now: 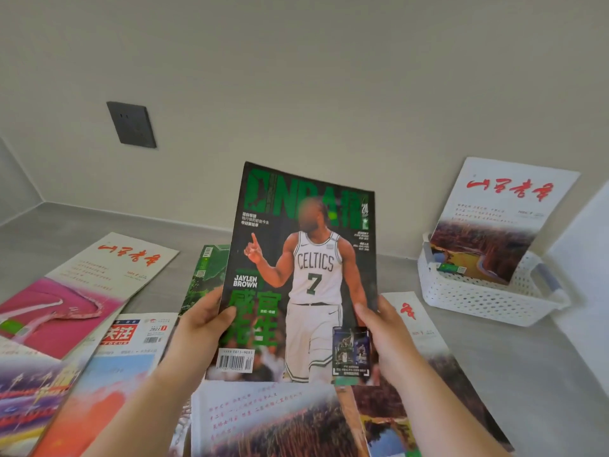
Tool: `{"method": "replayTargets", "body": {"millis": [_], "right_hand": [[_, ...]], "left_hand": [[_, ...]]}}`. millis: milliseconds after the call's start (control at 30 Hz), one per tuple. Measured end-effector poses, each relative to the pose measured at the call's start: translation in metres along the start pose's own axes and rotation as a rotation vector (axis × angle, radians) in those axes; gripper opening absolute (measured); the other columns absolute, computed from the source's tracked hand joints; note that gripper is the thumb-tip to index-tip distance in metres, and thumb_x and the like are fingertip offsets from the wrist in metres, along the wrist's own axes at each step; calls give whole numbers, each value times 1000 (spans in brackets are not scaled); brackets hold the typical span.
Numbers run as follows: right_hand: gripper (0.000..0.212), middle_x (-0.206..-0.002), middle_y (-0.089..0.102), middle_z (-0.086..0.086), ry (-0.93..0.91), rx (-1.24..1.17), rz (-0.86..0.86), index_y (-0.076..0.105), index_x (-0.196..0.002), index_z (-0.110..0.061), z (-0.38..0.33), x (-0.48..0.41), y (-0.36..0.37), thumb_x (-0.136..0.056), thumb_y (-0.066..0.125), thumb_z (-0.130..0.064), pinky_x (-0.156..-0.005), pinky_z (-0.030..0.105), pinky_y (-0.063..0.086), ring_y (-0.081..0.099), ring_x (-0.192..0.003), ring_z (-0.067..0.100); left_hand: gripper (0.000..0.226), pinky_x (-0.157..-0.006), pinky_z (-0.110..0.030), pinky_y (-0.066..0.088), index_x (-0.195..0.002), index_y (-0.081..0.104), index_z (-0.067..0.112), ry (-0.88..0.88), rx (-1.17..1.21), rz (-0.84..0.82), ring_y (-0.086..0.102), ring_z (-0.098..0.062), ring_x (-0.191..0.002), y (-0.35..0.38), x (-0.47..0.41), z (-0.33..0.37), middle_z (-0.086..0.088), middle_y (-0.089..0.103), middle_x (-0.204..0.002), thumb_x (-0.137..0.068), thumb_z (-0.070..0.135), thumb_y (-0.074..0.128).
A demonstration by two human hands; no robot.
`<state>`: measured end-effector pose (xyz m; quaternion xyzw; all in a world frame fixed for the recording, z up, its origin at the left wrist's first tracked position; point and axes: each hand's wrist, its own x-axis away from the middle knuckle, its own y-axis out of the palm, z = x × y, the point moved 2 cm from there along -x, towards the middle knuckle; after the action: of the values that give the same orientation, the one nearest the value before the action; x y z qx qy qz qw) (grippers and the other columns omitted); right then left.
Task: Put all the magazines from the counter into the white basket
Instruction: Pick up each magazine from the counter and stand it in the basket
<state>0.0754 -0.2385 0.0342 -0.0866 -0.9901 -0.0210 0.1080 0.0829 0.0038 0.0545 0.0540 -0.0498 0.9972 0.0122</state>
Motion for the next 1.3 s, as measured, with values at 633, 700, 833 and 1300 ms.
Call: {"method": "replayTargets", "body": {"millis": [633, 700, 833, 1300], "right_hand": [[16, -72, 63, -8, -365, 276, 414, 61, -78, -20, -131, -19, -249, -78, 62, -4, -49, 15, 45, 58, -61, 1], [15, -76, 64, 0, -382, 275, 447, 62, -77, -16, -140, -29, -274, -76, 64, -1, -55, 20, 45, 58, -61, 5], [19, -67, 65, -4, -392, 226, 518, 59, -66, -13, -140, -52, -313, -75, 62, 3, -44, 10, 48, 59, -46, -1], [13, -75, 62, 2, -195, 228, 535, 60, -74, -7, -75, -126, -373, -75, 61, 6, -39, 7, 42, 56, -52, 5]], "left_hand": [[20, -71, -30, 45, -97, 63, 11, 370, -564, -9, 63, -28, -89, 248, -74, 124, -9, 71, -96, -77, 11, 63], [21, -72, -33, 48, -98, 63, 10, 385, -583, -6, 63, -30, -88, 275, -91, 131, -12, 71, -94, -77, 13, 64], [19, -70, -27, 44, -95, 63, 9, 403, -550, 4, 63, -28, -89, 323, -119, 132, -11, 71, -95, -77, 13, 64], [20, -71, -31, 46, -98, 62, 14, 241, -809, -163, 60, -26, -88, 396, -173, 72, -7, 69, -99, -79, 17, 61]]}}
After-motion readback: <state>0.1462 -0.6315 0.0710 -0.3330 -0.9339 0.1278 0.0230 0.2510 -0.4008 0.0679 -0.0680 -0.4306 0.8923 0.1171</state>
